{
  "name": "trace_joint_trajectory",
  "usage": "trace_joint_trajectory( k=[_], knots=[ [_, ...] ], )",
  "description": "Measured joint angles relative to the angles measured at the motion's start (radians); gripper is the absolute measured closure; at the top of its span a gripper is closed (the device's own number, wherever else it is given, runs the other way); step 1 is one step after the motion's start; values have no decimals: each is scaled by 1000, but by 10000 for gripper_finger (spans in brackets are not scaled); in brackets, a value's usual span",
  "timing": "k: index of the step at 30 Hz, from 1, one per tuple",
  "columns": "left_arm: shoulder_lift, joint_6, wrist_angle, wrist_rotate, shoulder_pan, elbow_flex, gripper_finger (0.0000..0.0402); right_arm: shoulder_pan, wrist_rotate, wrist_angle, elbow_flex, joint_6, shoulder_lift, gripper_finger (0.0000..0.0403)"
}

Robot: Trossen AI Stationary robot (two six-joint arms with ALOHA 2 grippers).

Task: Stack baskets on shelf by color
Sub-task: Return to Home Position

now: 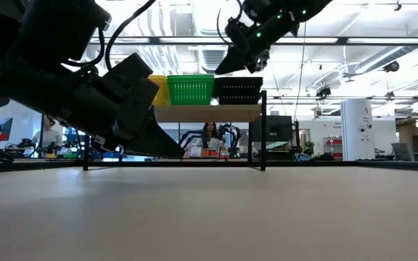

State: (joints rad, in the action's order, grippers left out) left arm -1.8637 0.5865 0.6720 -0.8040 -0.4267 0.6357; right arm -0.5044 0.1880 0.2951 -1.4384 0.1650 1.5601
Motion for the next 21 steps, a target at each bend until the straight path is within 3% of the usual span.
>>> trace_joint_trajectory(
  k=[7, 11, 16, 21],
  knots=[
    [11, -75, -3, -12, 0, 3, 402, 2, 3, -23, 1, 25, 15, 394],
    [137, -220, 7, -114, 2, 8, 402, 7, 4, -22, 35, 30, -64, 394],
    [335, -398, -42, -122, -6, -6, 402, 62, 3, -93, 275, 10, -238, 394],
    [514, -435, -198, -121, -9, -6, 402, 144, 4, -110, 540, -47, -494, 394]
  ],
)
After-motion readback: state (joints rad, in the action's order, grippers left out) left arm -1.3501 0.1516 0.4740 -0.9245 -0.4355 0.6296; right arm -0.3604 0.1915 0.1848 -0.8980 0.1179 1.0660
